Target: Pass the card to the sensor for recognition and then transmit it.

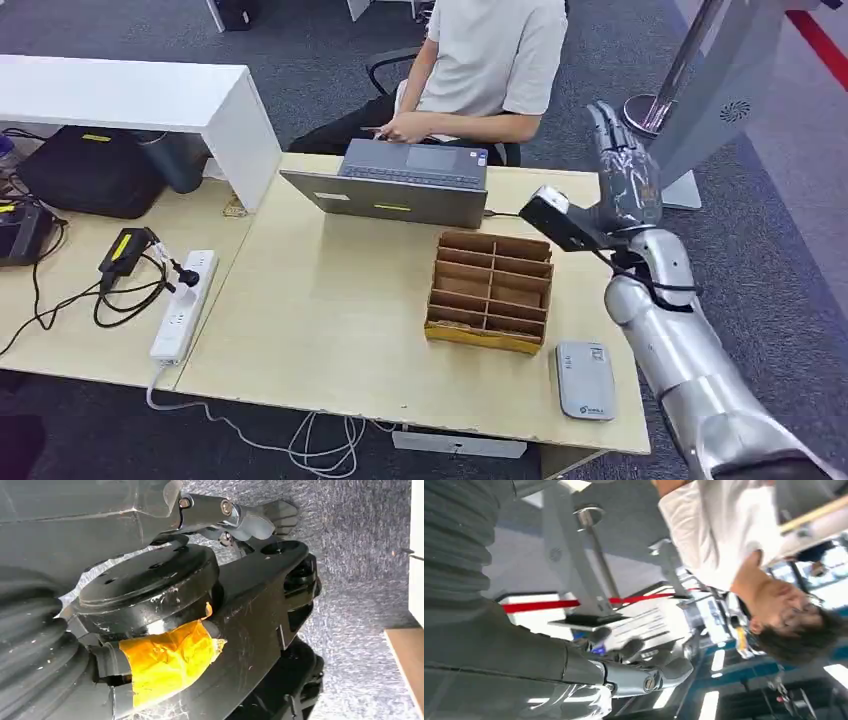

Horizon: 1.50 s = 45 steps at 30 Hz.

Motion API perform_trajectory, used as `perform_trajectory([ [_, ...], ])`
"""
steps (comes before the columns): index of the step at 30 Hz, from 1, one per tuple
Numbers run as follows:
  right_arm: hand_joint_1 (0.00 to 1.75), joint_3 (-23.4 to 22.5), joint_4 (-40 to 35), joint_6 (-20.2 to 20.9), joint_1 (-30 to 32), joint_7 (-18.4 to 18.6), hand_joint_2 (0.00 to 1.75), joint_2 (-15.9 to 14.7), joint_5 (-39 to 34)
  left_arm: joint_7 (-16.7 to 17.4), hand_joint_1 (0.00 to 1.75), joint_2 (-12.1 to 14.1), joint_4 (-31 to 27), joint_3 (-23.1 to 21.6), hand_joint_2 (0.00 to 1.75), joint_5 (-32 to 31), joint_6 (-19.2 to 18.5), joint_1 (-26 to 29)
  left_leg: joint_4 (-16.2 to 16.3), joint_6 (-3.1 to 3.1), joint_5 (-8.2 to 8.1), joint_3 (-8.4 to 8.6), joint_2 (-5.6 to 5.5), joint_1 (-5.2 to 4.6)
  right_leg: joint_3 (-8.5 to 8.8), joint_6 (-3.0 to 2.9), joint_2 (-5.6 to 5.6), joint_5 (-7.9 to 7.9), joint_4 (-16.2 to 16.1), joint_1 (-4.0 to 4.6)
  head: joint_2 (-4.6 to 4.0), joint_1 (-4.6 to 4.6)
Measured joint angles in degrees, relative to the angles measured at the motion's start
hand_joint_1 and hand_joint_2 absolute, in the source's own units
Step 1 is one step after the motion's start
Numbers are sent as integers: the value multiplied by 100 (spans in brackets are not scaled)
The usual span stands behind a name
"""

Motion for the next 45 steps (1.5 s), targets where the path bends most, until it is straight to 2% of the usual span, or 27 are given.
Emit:
perform_trajectory([
  [3, 0, -2, -1095, -59, 923, -110, 175, -294, -48, -52, 0, -26, 0, 22, 175, 116, 40, 62, -1, 4, -5, -7, 0, 0, -2, 3, -1, -5, -1, -1, 0, -2],
  [8, 0, -6, -2132, -88, 1702, -241, 175, -646, 2, -61, 0, -46, 2, 74, 175, 223, 76, 79, 0, 2, -11, -8, 12, -3, -16, 2, 12, -5, -5, -1, 0, -4],
  [10, 0, -43, -2739, -264, 2256, -450, 175, -859, 81, -89, 0, -76, 4, 118, 175, 343, 112, 94, 0, 3, -11, -4, -16, -1, 5, 11, -16, -16, -11, 3, 0, 2],
  [13, 0, -128, -3821, -758, 3560, -822, 175, -1137, 357, -166, 0, -127, 9, 232, 175, 503, 166, 135, -1, 8, -24, -10, -40, -1, 9, 4, -43, -30, -12, 3, -2, -2],
  [17, 0, -332, -4906, -957, 4975, -1122, 175, -1262, 852, -199, 0, -175, 9, 356, 175, 601, 258, 158, -5, 3, -47, -9, -18, -2, 4, 1, -17, -38, -10, 2, 0, -4],
  [21, 0, -446, -5460, -960, 5636, -1133, 175, -1284, 1132, -197, 0, -194, 11, 404, 175, 660, 306, 157, -5, 0, -53, 2, 0, -2, 6, 1, 1, -42, -11, 2, 0, -2],
  [26, 0, -470, -5795, -962, 6236, -1189, 175, -1248, 1475, -197, 0, -234, 13, 487, 175, 702, 341, 161, -6, 0, -52, 5, 0, -1, 11, 1, 0, -41, -10, 2, 0, -2],
  [38, 0, -570, -5561, -973, 6345, -1054, 175, -884, 1819, -116, 0, -232, 13, 487, 175, 630, 374, 144, -6, -1, -51, 14, 9, -2, 15, 0, 14, -38, -10, 1, 0, -2],
  [40, 0, -603, -5369, -973, 6275, -958, 175, -777, 2136, -81, 0, -232, 13, 487, 175, 597, 374, 133, -7, -1, -51, 14, 10, -1, 15, 0, 15, -38, -9, 2, 0, -2],
  [45, 0, -892, -4763, -975, 5880, -885, 175, -260, 2850, 2, 0, -221, 13, 476, 175, 485, 367, 103, -7, -3, -49, 17, 9, 0, 16, -1, 14, -37, -7, 2, 0, -4],
])
